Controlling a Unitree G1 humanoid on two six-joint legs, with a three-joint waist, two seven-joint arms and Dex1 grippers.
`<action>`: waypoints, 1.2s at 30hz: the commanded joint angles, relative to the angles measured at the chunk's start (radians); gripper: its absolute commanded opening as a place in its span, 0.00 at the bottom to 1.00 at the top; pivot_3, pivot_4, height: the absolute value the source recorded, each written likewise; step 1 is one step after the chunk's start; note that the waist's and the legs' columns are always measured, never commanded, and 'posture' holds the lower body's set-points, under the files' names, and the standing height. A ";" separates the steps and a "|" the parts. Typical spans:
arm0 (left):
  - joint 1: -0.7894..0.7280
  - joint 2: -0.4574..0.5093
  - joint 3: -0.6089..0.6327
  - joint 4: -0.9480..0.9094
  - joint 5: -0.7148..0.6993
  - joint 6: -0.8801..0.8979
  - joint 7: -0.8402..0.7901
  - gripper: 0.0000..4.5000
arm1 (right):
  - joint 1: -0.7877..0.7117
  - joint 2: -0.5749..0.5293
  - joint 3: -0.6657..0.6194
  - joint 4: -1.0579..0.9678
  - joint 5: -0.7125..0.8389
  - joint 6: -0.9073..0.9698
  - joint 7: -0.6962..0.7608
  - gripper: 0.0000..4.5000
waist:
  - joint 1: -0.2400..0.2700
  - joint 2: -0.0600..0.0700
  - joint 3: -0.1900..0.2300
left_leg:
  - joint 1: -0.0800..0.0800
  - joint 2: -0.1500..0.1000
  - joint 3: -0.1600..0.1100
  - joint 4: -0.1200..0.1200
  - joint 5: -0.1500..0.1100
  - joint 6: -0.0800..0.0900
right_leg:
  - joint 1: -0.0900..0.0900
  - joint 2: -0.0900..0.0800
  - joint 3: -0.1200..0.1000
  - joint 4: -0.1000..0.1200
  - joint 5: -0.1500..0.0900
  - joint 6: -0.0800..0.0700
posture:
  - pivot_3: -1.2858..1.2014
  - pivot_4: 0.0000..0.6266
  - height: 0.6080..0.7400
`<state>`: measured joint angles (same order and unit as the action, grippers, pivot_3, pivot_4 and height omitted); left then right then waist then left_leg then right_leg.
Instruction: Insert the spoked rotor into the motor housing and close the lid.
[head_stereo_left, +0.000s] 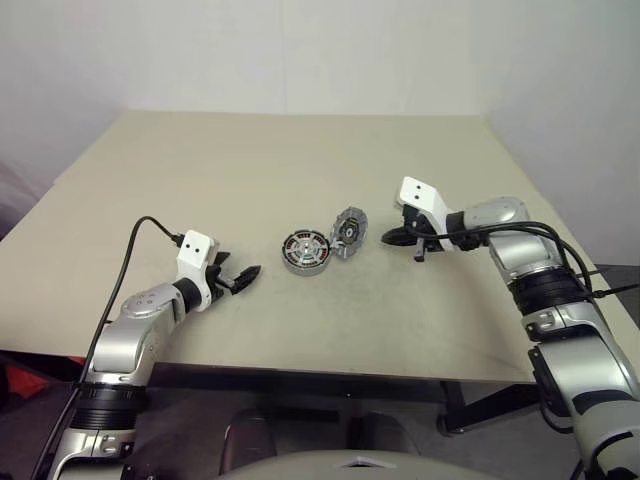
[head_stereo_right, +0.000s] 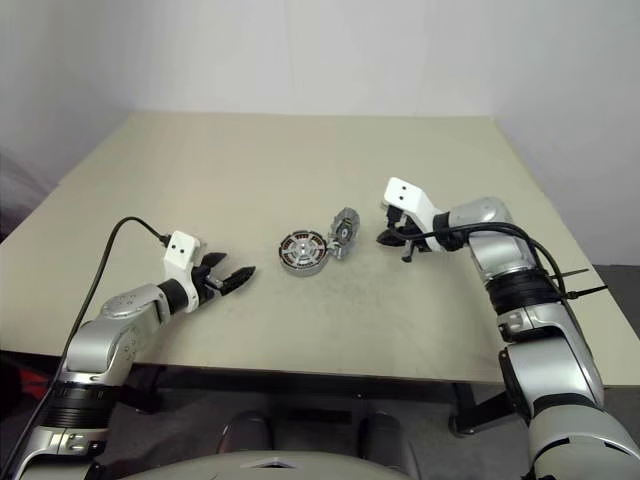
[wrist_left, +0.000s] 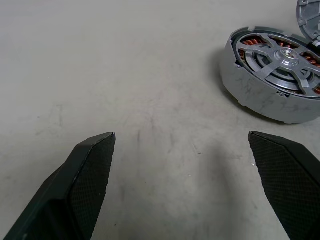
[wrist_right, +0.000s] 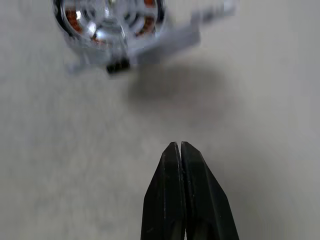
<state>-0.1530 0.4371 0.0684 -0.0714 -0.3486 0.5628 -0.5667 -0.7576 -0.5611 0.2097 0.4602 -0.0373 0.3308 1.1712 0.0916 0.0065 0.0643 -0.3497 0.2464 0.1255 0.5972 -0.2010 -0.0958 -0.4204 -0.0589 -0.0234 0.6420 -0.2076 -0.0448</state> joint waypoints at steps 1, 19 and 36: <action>-0.004 0.014 0.014 -0.028 0.003 -0.015 -0.001 1.00 | -0.070 0.034 -0.029 0.007 0.020 0.030 -0.060 0.01 | 0.001 0.000 0.000 | 0.000 0.000 0.000 0.000 0.000 0.000 | 0.000 0.000 0.000 0.000 0.000 0.000 | 0.52 0.00 1.00; 0.039 0.039 0.064 -0.060 0.000 -0.016 0.020 1.00 | -0.086 0.004 0.029 -0.037 0.060 0.024 0.065 0.01 | 0.003 0.000 0.000 | -0.001 0.000 0.000 0.000 -0.001 0.001 | 0.001 -0.001 -0.001 -0.002 0.000 0.000 | 0.52 0.00 1.00; 0.026 0.044 0.062 -0.047 0.008 -0.026 0.017 1.00 | -0.099 0.045 -0.005 -0.209 0.178 0.211 0.092 0.01 | 0.002 0.000 0.000 | -0.001 0.000 0.000 0.000 -0.001 0.001 | 0.001 0.000 -0.001 -0.001 0.000 0.000 | 0.52 0.00 1.00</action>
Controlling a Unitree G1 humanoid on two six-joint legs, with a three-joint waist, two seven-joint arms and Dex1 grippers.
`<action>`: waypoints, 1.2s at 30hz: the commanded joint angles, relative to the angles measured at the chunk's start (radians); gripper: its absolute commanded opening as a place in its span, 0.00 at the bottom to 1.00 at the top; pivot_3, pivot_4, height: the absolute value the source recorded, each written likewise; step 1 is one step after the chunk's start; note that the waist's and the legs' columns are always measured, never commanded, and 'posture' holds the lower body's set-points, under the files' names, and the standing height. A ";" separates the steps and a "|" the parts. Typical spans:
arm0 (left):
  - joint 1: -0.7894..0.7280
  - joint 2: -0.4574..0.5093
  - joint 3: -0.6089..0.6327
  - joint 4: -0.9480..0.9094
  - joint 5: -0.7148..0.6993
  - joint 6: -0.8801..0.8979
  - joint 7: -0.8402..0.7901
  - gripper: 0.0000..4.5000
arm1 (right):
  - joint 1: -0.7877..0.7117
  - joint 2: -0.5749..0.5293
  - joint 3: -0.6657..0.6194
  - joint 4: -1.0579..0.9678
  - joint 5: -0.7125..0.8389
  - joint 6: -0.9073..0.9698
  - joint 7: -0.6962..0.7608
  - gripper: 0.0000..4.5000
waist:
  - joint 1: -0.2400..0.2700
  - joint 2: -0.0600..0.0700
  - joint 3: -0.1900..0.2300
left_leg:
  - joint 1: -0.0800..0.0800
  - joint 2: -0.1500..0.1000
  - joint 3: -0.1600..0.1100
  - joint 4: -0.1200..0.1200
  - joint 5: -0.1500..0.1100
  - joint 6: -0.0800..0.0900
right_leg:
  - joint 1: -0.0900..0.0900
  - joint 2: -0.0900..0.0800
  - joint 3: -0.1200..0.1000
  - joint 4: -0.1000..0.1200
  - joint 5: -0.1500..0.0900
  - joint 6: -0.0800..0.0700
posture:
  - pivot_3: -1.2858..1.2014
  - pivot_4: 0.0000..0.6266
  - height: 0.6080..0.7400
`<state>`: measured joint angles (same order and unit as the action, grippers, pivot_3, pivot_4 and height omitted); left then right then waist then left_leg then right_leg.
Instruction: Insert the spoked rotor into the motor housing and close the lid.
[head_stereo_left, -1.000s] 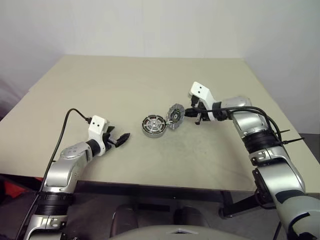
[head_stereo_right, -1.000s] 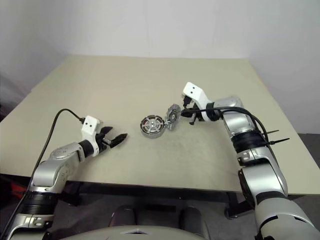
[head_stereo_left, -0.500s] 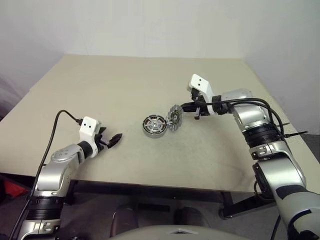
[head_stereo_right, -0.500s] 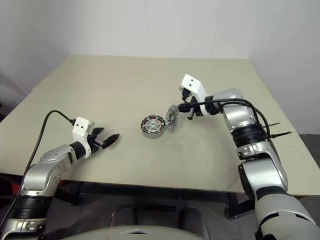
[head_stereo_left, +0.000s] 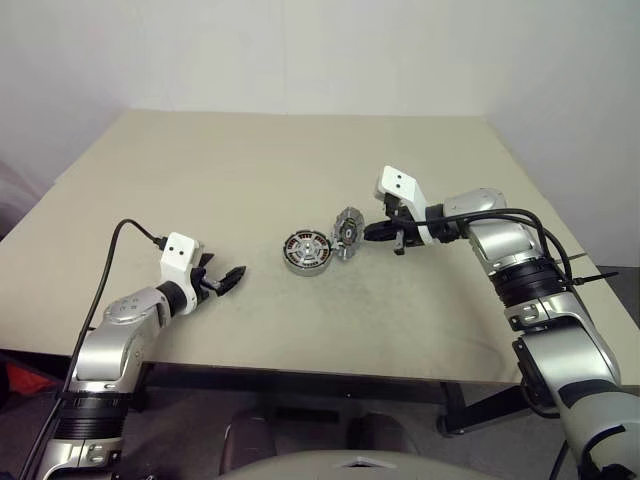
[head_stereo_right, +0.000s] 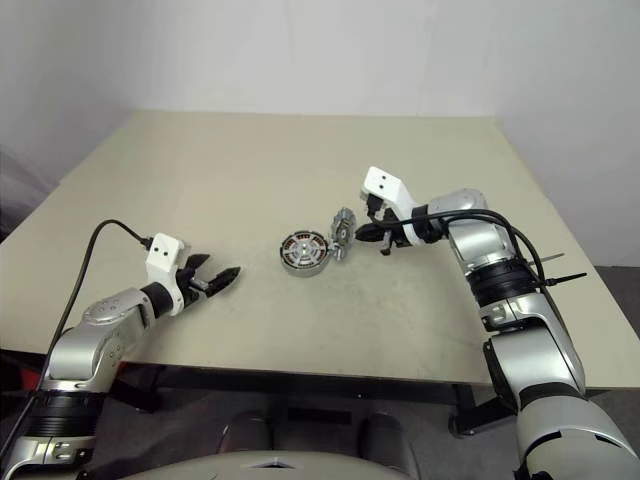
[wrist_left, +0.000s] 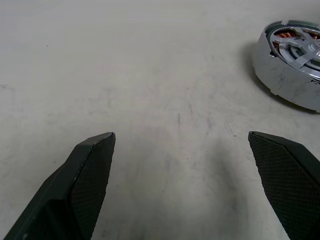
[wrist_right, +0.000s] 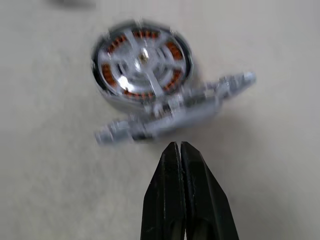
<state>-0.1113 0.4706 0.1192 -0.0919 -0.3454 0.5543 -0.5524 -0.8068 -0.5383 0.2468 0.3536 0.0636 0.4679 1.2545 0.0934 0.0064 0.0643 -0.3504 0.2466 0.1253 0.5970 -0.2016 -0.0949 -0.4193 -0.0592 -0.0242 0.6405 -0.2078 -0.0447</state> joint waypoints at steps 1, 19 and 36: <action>-0.015 0.012 0.013 -0.027 0.006 -0.017 0.003 1.00 | -0.057 0.038 -0.041 -0.123 0.091 0.098 0.001 0.01 | 0.000 0.000 0.000 | 0.000 0.000 0.000 0.000 0.000 0.000 | 0.000 0.000 0.000 0.000 0.000 0.000 | 0.52 0.00 1.00; 0.002 0.024 0.038 -0.044 0.000 -0.014 0.020 1.00 | -0.041 0.285 -0.002 0.124 0.054 0.071 -0.266 0.01 | 0.000 0.000 0.000 | 0.001 0.000 0.000 -0.001 0.002 -0.004 | 0.000 0.000 0.000 0.000 0.000 0.000 | 0.52 0.00 1.00; -0.013 0.036 0.047 -0.032 0.000 -0.012 0.023 1.00 | 0.116 0.335 0.042 0.207 0.001 -0.199 -0.321 0.01 | -0.002 -0.004 -0.003 | 0.002 0.000 0.000 -0.001 0.002 -0.003 | 0.002 0.000 0.000 0.000 0.000 0.000 | 0.52 0.00 1.00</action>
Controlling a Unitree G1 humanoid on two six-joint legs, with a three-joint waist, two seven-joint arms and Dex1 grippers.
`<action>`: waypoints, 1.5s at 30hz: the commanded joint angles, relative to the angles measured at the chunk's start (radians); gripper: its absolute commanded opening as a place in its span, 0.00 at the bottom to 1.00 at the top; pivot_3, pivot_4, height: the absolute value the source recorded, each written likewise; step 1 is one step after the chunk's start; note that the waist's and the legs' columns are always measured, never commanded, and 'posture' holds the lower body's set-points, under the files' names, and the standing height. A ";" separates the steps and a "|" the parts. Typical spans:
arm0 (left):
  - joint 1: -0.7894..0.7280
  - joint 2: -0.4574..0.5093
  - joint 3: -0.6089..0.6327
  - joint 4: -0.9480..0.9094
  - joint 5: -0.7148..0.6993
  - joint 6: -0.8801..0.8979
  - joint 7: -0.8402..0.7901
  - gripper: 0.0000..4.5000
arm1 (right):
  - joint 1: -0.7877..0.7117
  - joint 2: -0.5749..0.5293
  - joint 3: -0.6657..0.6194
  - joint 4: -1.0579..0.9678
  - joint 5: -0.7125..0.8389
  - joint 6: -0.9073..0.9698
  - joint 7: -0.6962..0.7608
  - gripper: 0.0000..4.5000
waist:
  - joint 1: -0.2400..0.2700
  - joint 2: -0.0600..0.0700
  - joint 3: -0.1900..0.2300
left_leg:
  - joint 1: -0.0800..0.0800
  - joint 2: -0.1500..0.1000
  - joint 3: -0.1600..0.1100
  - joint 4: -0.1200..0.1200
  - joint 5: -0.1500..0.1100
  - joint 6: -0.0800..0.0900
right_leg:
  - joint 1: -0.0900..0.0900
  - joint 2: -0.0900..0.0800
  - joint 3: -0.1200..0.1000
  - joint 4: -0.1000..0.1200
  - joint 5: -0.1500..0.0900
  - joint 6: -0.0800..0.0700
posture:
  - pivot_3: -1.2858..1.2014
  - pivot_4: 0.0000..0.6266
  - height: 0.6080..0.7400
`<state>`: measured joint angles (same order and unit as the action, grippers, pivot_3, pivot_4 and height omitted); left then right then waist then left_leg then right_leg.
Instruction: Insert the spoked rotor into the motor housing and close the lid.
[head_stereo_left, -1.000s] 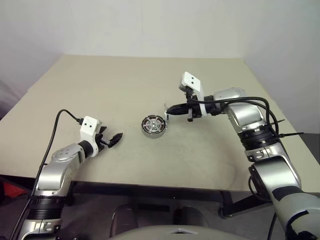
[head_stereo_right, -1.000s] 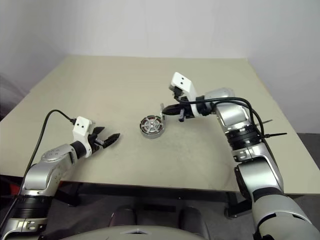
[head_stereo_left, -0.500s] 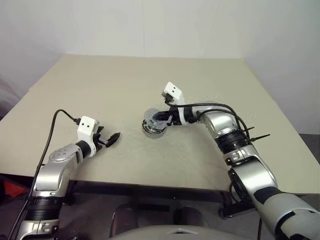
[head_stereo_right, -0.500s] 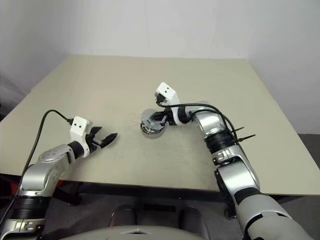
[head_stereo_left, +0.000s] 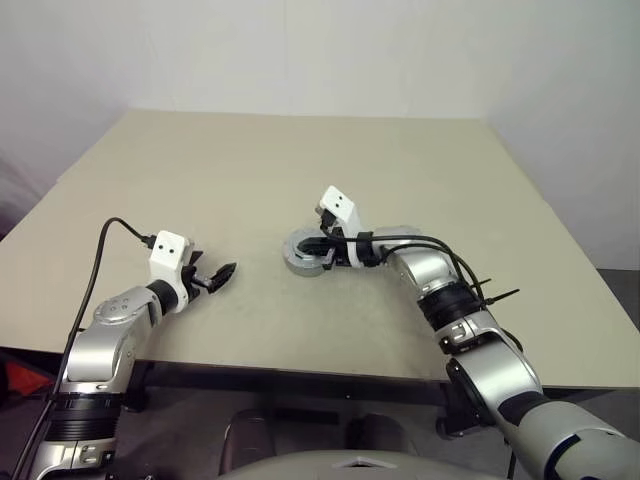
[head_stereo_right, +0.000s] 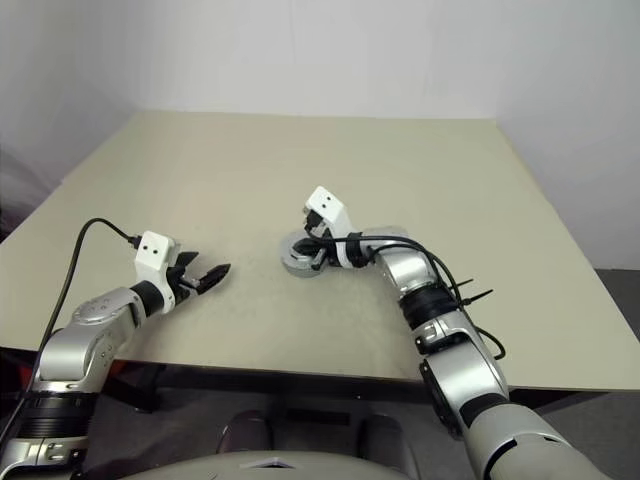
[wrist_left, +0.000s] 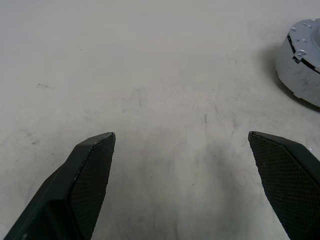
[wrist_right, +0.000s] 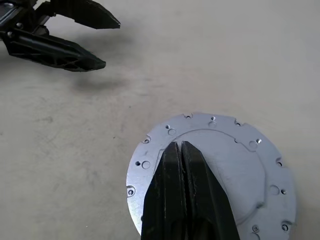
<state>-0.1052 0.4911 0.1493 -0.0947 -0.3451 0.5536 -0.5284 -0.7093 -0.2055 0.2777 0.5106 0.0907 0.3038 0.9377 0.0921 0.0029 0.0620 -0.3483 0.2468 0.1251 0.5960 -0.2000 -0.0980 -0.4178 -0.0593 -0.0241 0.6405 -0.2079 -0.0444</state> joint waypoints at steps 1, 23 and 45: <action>-0.022 0.016 0.016 -0.028 0.000 -0.010 -0.002 1.00 | 0.016 0.005 0.006 0.060 -0.020 -0.034 -0.001 0.01 | -0.001 -0.001 0.000 | 0.000 0.000 0.000 0.000 0.000 0.000 | 0.000 0.000 0.000 0.000 0.000 0.000 | 0.52 0.00 1.00; -0.053 0.022 -0.010 -0.012 0.011 -0.010 -0.023 1.00 | -0.013 0.060 -0.120 0.058 0.075 -0.043 -0.001 0.99 | -0.002 -0.001 -0.001 | -0.001 0.000 -0.001 -0.001 0.000 0.000 | -0.001 0.000 0.000 -0.001 0.000 0.000 | 0.52 0.00 1.00; -0.051 0.035 0.000 -0.015 0.010 -0.002 -0.029 1.00 | -0.009 0.066 -0.109 0.218 0.010 -0.213 -0.031 0.69 | -0.004 -0.001 -0.001 | 0.000 0.000 -0.001 -0.001 0.000 0.001 | -0.001 0.000 0.000 -0.001 0.000 0.000 | 0.52 0.00 1.00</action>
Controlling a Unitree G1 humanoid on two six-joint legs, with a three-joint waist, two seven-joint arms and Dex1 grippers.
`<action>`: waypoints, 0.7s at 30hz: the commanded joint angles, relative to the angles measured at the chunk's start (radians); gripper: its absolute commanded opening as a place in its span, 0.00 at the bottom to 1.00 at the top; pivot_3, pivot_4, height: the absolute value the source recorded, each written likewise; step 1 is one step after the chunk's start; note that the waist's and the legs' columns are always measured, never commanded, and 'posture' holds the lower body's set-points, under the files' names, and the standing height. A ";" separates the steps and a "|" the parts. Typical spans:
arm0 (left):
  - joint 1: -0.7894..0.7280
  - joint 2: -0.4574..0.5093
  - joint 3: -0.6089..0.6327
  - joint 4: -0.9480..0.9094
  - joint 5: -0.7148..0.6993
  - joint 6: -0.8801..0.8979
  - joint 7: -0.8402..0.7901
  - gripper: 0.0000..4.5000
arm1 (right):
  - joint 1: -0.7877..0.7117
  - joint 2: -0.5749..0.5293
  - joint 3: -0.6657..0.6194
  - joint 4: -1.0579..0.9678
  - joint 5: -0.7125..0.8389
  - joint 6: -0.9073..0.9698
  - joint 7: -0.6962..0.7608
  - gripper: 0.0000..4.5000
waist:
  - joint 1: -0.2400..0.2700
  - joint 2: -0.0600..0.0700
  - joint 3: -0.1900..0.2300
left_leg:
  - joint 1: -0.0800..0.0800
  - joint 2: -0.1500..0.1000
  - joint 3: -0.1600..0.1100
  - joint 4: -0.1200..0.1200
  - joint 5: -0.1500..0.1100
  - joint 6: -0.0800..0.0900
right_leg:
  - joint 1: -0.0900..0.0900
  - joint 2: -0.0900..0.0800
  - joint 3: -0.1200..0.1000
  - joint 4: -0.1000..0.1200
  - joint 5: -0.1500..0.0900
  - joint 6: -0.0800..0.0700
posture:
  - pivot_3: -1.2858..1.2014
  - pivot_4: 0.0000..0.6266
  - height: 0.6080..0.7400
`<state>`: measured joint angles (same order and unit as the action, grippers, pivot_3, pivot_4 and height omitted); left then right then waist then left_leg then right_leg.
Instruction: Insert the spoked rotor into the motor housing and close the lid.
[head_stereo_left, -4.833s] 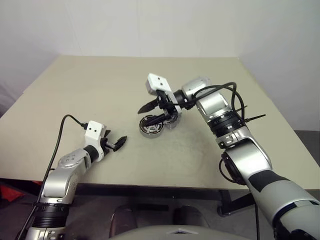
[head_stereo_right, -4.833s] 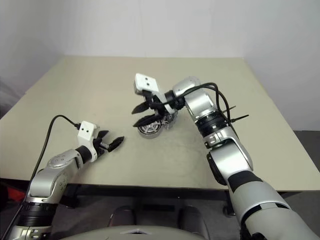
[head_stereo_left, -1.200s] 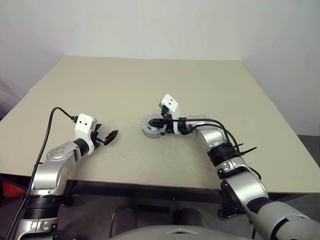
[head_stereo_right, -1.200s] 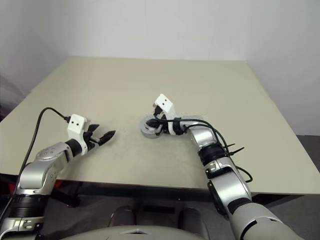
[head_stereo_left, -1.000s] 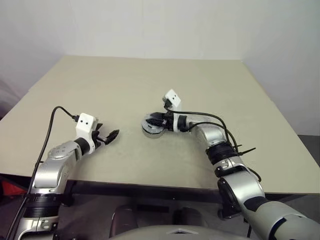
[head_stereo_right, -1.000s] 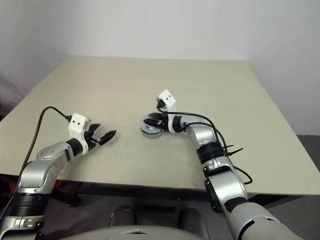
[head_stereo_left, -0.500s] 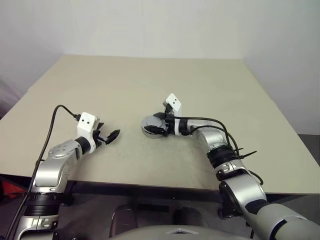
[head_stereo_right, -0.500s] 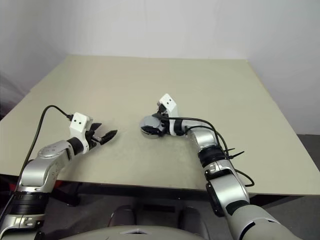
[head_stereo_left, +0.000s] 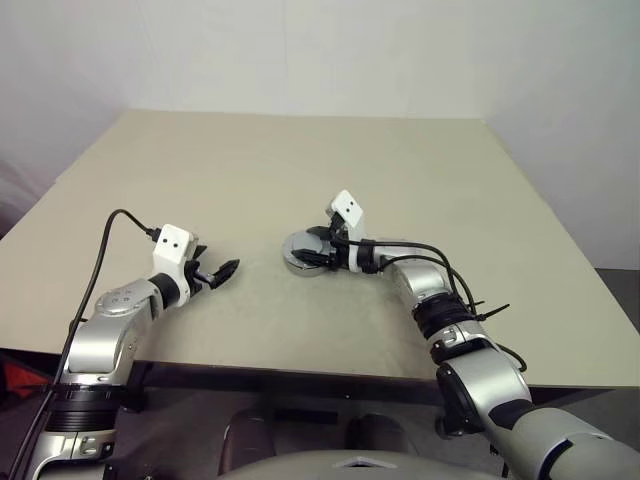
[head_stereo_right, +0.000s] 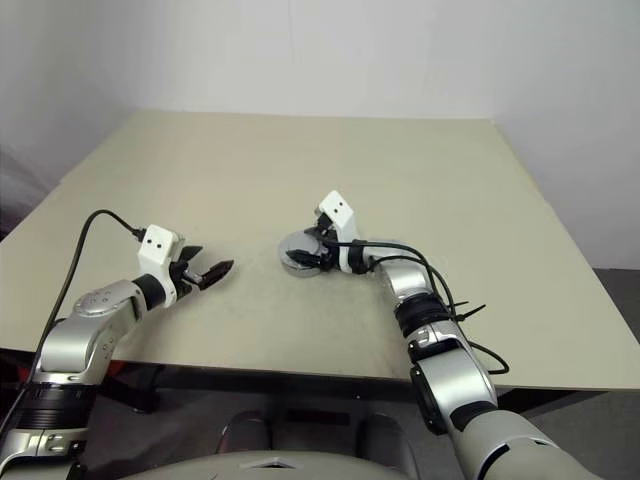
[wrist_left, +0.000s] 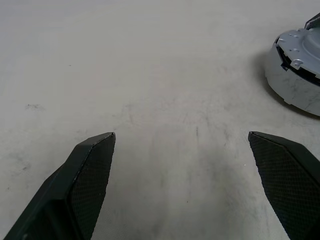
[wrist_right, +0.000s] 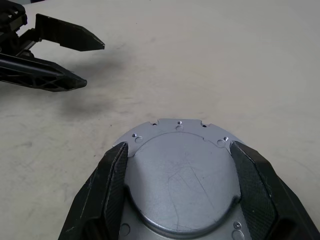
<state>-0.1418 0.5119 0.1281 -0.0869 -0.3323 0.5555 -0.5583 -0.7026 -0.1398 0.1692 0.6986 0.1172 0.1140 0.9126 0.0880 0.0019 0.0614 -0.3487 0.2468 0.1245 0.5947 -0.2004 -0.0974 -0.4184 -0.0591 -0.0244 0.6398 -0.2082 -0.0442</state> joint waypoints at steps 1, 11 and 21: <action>-0.015 0.015 0.022 -0.023 -0.003 -0.004 0.001 1.00 | -0.018 0.000 0.000 0.037 -0.019 -0.036 -0.005 0.69 | 0.000 0.000 0.000 | 0.000 0.000 0.000 0.000 0.000 0.000 | 0.000 0.000 0.000 0.000 0.000 0.000 | 0.52 0.00 1.00; -0.014 0.011 0.019 -0.026 -0.002 -0.003 0.004 1.00 | -0.035 0.022 -0.029 0.090 -0.001 -0.092 -0.011 0.69 | -0.016 0.000 0.000 | 0.000 0.000 0.000 0.000 0.000 0.000 | 0.000 0.000 0.000 0.001 0.000 0.000 | 0.52 0.00 1.00; -0.008 0.011 0.020 -0.036 -0.004 0.002 0.006 1.00 | -0.055 0.024 0.000 0.168 -0.061 -0.142 -0.068 0.69 | -0.018 0.000 0.000 | 0.000 0.000 0.000 0.000 0.000 0.000 | 0.000 0.000 0.000 0.000 0.000 0.001 | 0.52 0.00 1.00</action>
<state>-0.1417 0.5124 0.1292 -0.0877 -0.3324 0.5590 -0.5569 -0.7519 -0.1120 0.1677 0.8388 0.0813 -0.0247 0.8667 0.0702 0.0019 0.0614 -0.3485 0.2467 0.1245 0.5947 -0.2004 -0.0975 -0.4181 -0.0592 -0.0244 0.6401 -0.2085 -0.0437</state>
